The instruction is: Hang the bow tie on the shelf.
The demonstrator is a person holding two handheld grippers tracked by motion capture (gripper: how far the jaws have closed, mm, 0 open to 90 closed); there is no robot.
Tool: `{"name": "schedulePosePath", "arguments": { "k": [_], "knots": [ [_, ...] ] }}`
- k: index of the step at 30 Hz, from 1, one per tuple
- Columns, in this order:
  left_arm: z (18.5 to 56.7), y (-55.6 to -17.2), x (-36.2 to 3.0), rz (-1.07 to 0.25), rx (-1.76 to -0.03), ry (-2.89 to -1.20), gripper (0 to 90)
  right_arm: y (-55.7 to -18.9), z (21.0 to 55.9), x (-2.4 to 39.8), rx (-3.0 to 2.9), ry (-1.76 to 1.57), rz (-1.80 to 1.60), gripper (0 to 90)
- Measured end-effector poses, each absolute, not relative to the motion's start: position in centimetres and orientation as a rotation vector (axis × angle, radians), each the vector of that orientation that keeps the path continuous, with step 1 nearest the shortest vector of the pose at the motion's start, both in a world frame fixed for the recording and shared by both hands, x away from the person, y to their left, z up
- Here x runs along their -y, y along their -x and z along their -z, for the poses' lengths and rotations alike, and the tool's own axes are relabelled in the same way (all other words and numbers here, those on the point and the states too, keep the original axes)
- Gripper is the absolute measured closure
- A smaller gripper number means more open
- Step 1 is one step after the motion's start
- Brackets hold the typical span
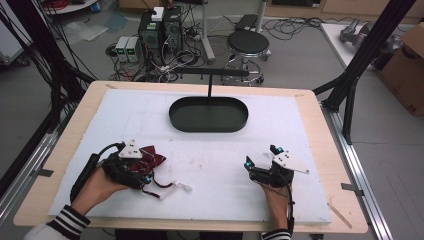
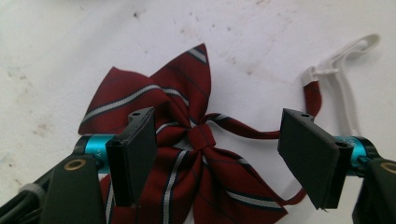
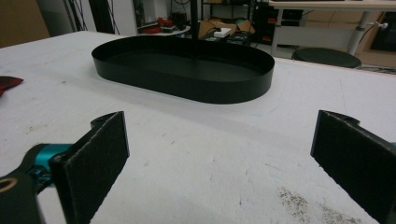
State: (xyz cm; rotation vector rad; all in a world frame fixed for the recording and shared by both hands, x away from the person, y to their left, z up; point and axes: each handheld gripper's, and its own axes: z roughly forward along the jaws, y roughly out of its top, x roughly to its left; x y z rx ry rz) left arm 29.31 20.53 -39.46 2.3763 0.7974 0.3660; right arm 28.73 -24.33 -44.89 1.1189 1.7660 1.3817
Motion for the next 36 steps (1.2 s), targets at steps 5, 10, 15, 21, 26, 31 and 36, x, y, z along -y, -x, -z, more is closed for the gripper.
{"name": "schedulePosePath", "arguments": {
  "k": [5, 10, 15, 21, 26, 31, 36],
  "knots": [
    [39.9, -30.0, -20.5, -0.324, -0.836, -2.404, 35.0, -28.8, 44.9, 24.4, -1.762, -1.117, -1.386, 3.2],
    [40.1, -30.5, -20.1, -0.304, -0.891, -2.448, 42.6, -28.8, 44.9, 24.4, -1.762, -1.117, -1.388, 3.2],
    [40.2, -30.8, -19.8, -0.294, -0.922, -2.472, 46.8, -28.8, 44.9, 24.4, -1.764, -1.117, -1.386, 3.2],
    [40.2, -31.2, -19.6, -0.280, -0.967, -2.487, 49.5, -28.8, 44.9, 24.4, -1.762, -1.118, -1.390, 3.2],
    [40.3, -31.5, -19.0, -0.253, -0.990, -2.491, 51.9, -28.8, 44.9, 24.5, -1.764, -1.118, -1.390, 3.2],
    [40.6, -31.7, -18.6, -0.254, -1.018, -2.521, 53.6, -28.8, 44.9, 24.5, -1.762, -1.120, -1.392, 3.2],
    [40.8, -31.8, -18.6, -0.252, -1.036, -2.527, 56.0, -28.8, 44.9, 24.5, -1.763, -1.118, -1.390, 3.2]
  ]
}}
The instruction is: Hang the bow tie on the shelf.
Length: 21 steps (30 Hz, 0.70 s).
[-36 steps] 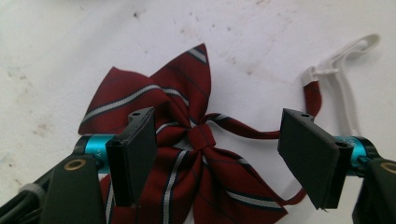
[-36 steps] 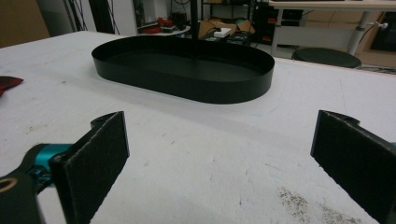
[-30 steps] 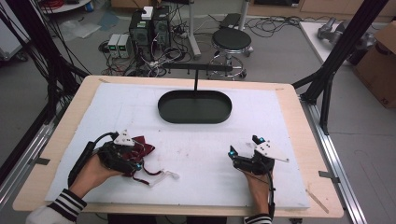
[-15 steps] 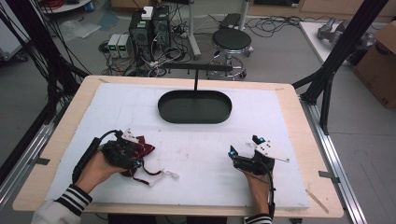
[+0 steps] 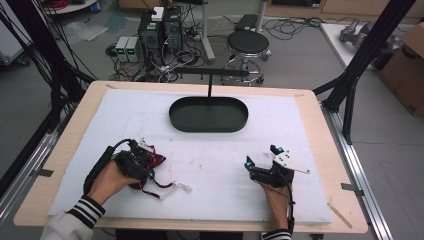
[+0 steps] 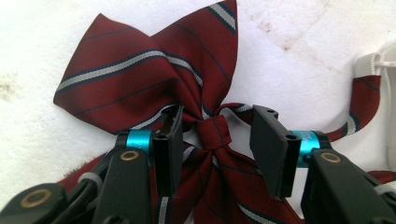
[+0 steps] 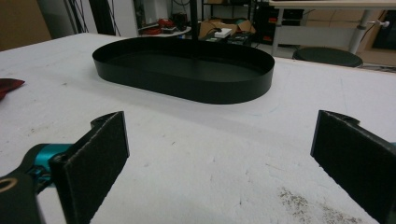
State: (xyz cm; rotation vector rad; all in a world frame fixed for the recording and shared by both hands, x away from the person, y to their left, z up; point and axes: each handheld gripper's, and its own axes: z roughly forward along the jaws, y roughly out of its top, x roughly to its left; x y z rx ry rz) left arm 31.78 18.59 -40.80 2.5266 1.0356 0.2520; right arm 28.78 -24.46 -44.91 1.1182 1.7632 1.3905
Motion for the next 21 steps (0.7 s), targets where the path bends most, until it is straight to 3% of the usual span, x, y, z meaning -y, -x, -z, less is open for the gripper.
{"name": "schedulePosePath", "arguments": {
  "k": [3, 11, 21],
  "knots": [
    [40.83, -31.91, -18.73, -0.250, -1.040, -2.534, 63.3, -28.78, 44.90, 24.45, -1.763, -1.118, -1.390, 3.2],
    [41.22, -32.40, -18.41, -0.236, -1.049, -2.560, 64.4, -28.80, 44.91, 24.43, -1.761, -1.115, -1.388, 3.2],
    [41.19, -32.48, -18.48, -0.220, -1.047, -2.555, 73.7, -28.76, 44.90, 24.39, -1.763, -1.118, -1.388, 3.2]
  ]
}}
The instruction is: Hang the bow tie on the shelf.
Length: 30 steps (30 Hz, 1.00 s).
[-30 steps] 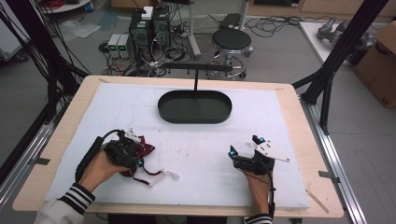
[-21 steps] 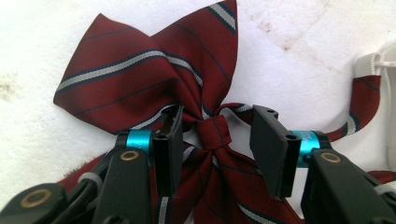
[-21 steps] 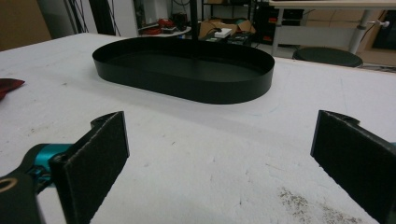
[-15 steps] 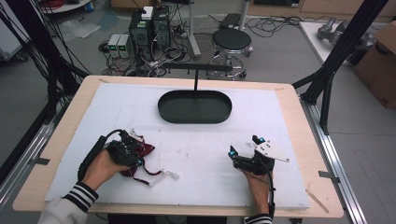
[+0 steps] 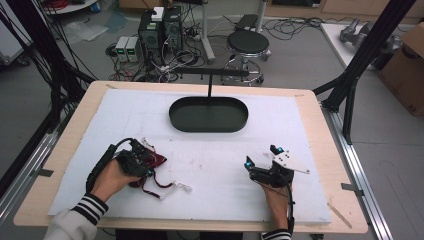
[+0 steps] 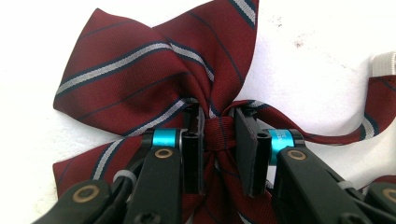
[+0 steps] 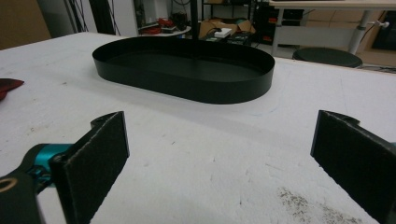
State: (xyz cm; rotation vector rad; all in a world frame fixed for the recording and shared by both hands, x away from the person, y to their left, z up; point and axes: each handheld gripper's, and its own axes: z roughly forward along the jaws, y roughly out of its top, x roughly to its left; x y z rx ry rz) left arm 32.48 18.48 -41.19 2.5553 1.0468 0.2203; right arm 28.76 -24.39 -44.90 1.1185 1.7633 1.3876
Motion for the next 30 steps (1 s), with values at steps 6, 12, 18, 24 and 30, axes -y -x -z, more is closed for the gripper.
{"name": "schedulePosePath", "arguments": {
  "k": [6, 12, 18, 24, 30],
  "knots": [
    [41.2, -32.3, -18.6, -0.227, -1.030, -2.548, 74.2, -28.8, 44.9, 24.4, -1.762, -1.115, -1.386, 3.2],
    [41.0, -32.2, -19.2, -0.214, -1.022, -2.473, 74.2, -28.8, 44.9, 24.4, -1.763, -1.119, -1.387, 3.2],
    [39.2, -31.8, -19.6, -0.260, -0.950, -2.373, 74.2, -28.7, 44.9, 24.3, -1.765, -1.121, -1.388, 3.2],
    [37.9, -31.4, -19.9, -0.301, -0.902, -2.308, 74.2, -28.7, 44.9, 24.4, -1.766, -1.114, -1.382, 3.2],
    [36.8, -31.2, -20.3, -0.332, -0.883, -2.193, 74.3, -28.7, 44.9, 24.3, -1.764, -1.115, -1.381, 3.2]
  ]
}}
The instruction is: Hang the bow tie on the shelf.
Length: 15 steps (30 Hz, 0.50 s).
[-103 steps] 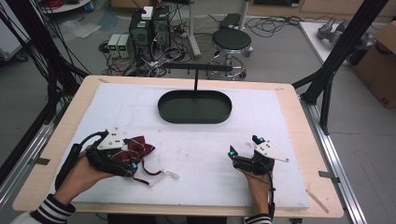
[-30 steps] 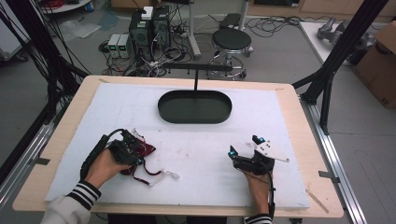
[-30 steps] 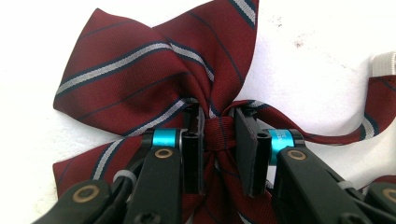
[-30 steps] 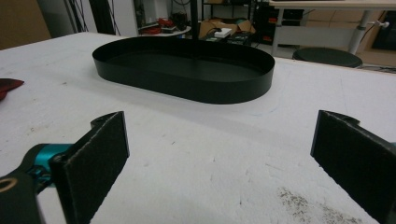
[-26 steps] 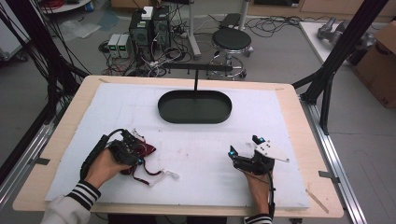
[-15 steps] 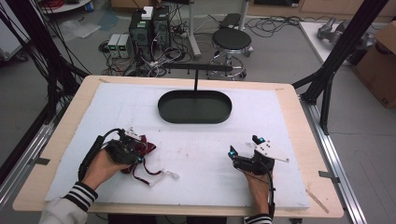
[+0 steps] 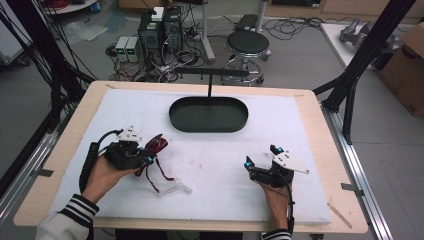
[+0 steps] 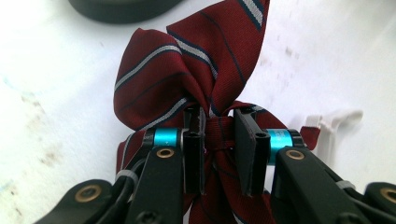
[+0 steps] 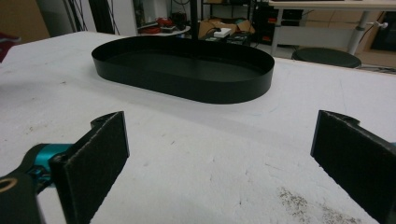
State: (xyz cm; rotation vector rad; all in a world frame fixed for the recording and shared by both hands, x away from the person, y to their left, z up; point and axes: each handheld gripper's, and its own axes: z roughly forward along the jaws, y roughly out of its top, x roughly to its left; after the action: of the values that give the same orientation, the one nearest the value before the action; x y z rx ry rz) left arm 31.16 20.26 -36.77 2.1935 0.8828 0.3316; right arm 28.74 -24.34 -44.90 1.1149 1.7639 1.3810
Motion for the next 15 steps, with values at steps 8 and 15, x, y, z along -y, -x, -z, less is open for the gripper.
{"name": "schedulePosePath", "arguments": {
  "k": [8, 15],
  "knots": [
    [35.3, -31.4, -20.6, -0.422, -0.872, -2.049, 74.5, -28.8, 44.9, 24.4, -1.760, -1.116, -1.383, 3.2],
    [33.8, -32.1, -20.6, -0.471, -0.848, -1.967, 74.5, -28.8, 44.9, 24.4, -1.761, -1.117, -1.385, 3.2]
  ]
}}
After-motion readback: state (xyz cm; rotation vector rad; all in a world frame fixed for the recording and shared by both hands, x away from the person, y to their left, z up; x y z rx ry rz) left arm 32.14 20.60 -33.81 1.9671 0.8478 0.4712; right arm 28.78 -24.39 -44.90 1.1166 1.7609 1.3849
